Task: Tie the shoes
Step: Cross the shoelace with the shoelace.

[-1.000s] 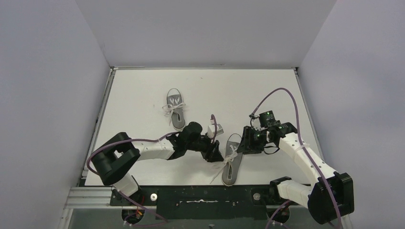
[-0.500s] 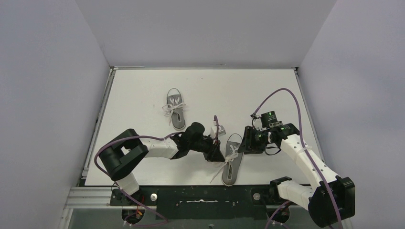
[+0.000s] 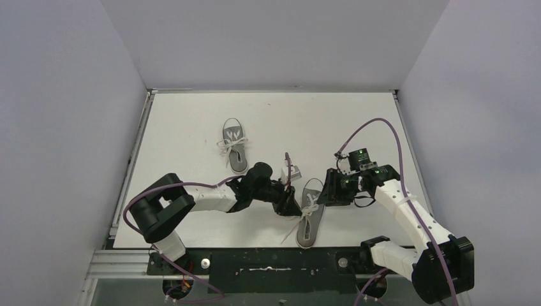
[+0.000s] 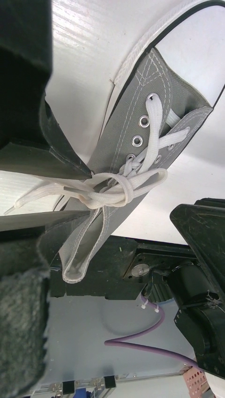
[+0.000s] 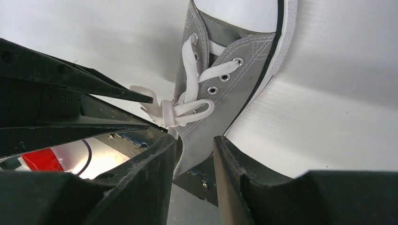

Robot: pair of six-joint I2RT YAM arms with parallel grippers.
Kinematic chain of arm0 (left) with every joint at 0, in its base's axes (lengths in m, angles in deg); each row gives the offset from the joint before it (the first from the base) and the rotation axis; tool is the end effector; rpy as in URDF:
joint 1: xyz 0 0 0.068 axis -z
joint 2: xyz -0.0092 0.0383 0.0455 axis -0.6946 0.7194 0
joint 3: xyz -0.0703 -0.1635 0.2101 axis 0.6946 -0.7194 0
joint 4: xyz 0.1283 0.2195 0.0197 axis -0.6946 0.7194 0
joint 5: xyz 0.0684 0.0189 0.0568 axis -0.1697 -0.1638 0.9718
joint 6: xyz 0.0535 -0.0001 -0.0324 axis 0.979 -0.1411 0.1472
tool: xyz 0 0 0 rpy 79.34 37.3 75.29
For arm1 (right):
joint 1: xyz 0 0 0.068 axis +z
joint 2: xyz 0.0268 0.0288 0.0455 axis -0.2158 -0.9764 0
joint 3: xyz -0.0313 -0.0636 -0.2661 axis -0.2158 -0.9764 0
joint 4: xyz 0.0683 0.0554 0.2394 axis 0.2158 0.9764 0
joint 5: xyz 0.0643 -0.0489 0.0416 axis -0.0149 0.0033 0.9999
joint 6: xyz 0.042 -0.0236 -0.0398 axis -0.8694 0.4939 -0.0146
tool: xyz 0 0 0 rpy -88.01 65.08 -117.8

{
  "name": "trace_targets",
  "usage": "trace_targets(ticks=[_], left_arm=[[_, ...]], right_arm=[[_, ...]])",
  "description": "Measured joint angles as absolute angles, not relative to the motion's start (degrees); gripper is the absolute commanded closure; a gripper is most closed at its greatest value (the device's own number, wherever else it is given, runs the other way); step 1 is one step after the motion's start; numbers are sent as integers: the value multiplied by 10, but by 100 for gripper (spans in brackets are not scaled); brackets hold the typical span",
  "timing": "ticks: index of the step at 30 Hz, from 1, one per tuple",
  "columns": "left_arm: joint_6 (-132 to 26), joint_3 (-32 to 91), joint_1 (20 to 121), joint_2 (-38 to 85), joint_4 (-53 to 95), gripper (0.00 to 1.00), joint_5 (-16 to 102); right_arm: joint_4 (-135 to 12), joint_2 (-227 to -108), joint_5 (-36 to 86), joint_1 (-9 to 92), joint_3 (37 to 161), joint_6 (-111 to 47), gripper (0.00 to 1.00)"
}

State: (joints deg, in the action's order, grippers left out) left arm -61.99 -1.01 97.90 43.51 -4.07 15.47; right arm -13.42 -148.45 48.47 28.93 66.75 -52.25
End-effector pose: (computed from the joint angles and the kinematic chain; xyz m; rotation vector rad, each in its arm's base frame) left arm 0.1744 -0.2866 0.1705 1.0618 1.9989 -1.3990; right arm 0.1693 0.0759 0.2237 0.1040 2.8318 0.9465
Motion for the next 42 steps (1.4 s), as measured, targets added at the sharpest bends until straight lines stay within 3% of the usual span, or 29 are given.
trace_targets(ticks=[13, 15, 18, 23, 33, 42], left_arm=[[-631, -9, 979, 449, -65, 90, 143], [-634, -9, 978, 449, -71, 88, 141], [-638, -9, 975, 449, -78, 77, 140], [-647, -9, 971, 449, -89, 77, 138], [-655, -8, 972, 468, -101, 100, 125], [-652, -18, 971, 454, -101, 100, 125]], right_arm=[[-134, -1484, 486, 289, 668, -524, 64], [-134, -1484, 486, 289, 668, -524, 64], [-134, -1484, 486, 289, 668, -524, 64], [-134, -1483, 486, 289, 667, -527, 64], [-134, -1481, 486, 289, 667, -529, 64], [-157, -1483, 518, 289, 655, -538, 52]])
